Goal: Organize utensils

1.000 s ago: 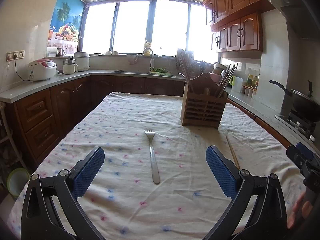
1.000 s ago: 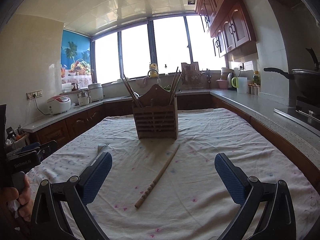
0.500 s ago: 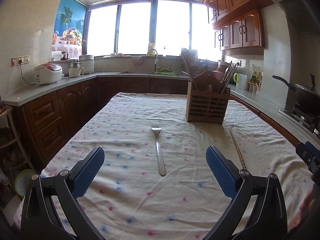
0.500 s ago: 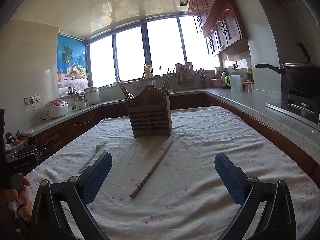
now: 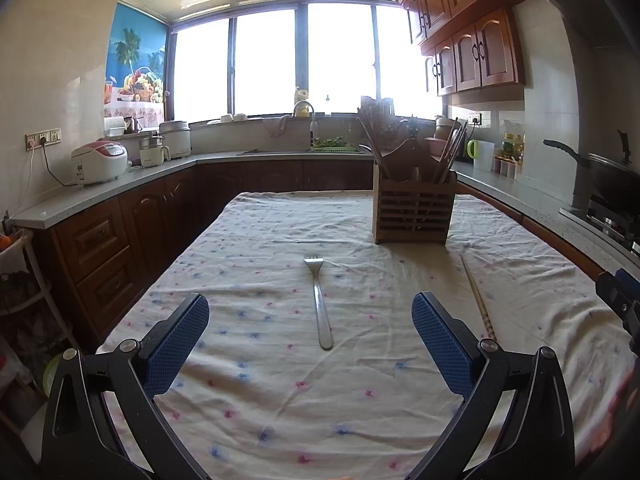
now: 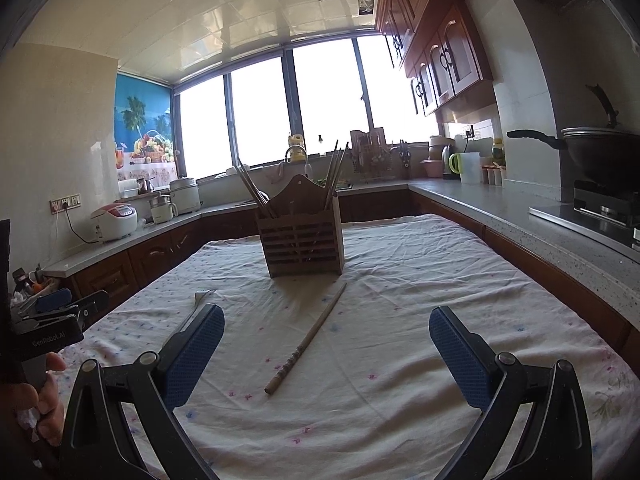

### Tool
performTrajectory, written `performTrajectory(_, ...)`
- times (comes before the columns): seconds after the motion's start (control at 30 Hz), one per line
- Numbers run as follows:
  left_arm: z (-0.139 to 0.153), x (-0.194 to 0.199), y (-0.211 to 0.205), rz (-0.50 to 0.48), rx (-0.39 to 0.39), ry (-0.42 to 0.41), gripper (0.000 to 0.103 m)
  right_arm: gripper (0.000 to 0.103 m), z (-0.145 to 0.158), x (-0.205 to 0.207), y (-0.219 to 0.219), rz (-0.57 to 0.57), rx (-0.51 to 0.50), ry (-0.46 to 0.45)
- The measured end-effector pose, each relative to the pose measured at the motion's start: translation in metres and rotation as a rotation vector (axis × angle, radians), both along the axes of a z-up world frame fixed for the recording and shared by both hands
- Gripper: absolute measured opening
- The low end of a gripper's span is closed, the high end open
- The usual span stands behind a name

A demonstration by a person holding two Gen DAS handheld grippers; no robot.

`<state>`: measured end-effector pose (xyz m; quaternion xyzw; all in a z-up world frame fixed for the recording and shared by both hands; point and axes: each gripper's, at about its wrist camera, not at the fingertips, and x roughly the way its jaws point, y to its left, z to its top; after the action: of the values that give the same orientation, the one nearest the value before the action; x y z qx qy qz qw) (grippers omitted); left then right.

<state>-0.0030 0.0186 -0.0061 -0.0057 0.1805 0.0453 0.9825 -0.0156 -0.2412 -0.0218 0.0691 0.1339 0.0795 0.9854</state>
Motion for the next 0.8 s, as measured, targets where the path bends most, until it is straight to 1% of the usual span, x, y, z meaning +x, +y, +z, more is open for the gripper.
performTrajectory(0.8, 0.0024, -0.0021, -0.0032, -0.008, 0.016, -0.002, 0.103, 0.103, 0.0059, 0.0003, 0.0037, 0.007, -0.006, -0.004)
